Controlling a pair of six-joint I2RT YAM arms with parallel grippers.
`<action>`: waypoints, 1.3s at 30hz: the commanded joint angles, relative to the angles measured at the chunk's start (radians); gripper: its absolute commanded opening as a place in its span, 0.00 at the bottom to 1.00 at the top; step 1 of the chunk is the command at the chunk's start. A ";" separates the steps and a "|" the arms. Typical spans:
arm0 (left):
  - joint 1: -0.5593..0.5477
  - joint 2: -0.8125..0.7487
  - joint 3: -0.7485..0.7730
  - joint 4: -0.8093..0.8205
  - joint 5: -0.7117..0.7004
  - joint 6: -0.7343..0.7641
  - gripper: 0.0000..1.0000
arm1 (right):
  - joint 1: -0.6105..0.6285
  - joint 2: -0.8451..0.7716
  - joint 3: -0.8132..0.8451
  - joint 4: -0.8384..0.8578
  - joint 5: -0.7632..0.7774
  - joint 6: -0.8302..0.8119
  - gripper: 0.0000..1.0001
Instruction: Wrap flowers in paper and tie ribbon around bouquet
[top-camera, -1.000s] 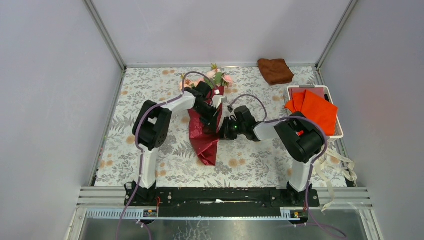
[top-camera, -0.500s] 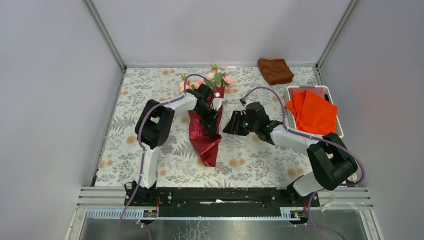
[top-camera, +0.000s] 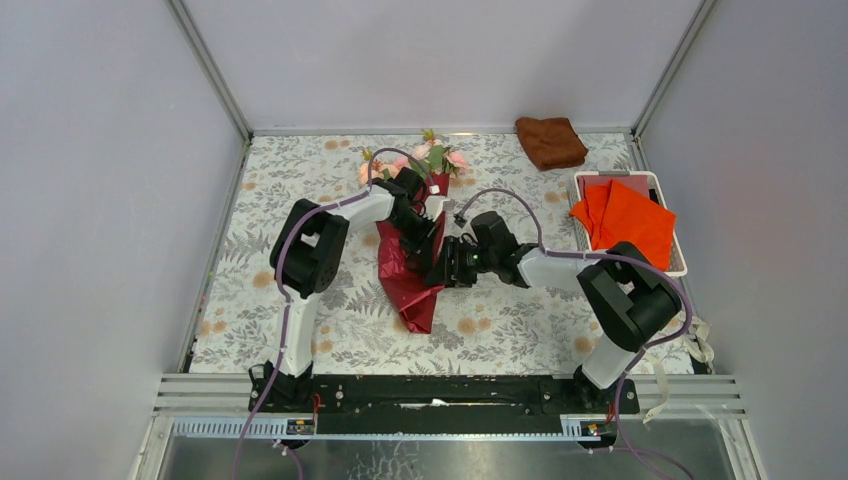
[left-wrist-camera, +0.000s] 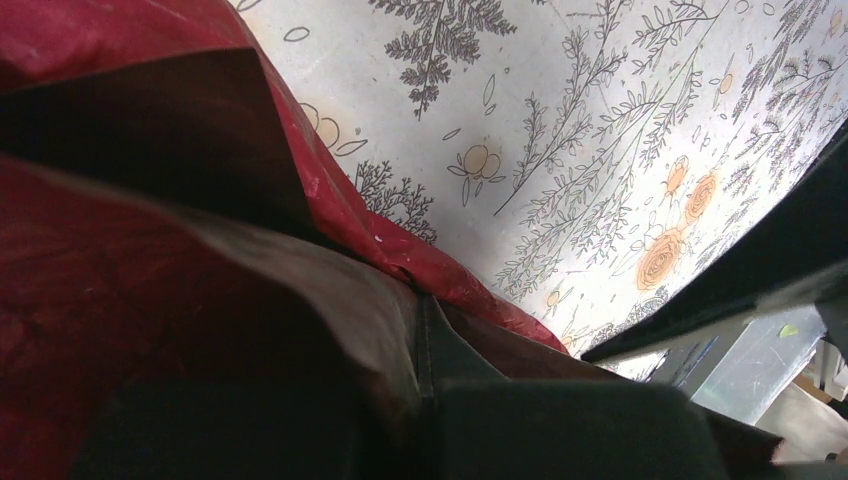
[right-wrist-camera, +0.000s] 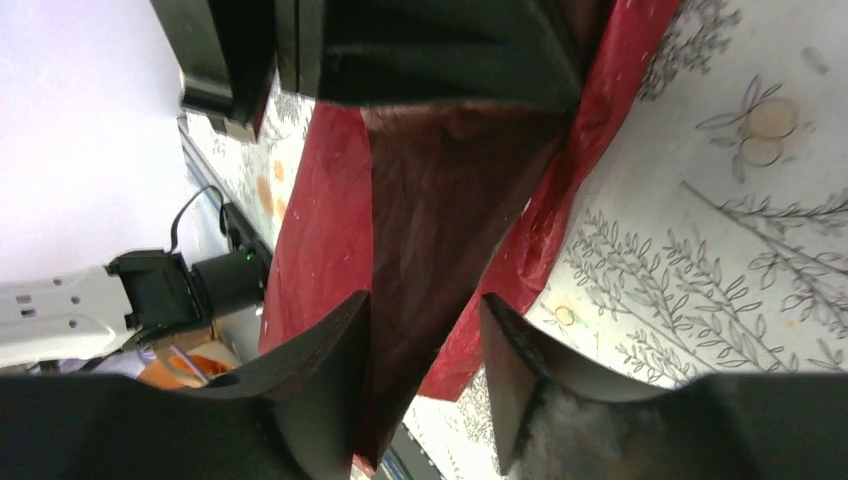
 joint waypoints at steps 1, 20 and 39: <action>-0.002 -0.015 0.011 0.048 -0.028 -0.002 0.00 | 0.008 -0.003 -0.021 0.084 -0.097 0.042 0.41; 0.101 -0.059 0.453 -0.129 -0.067 0.014 0.42 | 0.009 0.042 -0.169 0.151 0.010 0.030 0.00; -0.229 -0.391 -0.268 0.014 -0.296 0.382 0.08 | 0.009 0.035 -0.159 0.160 0.054 0.047 0.00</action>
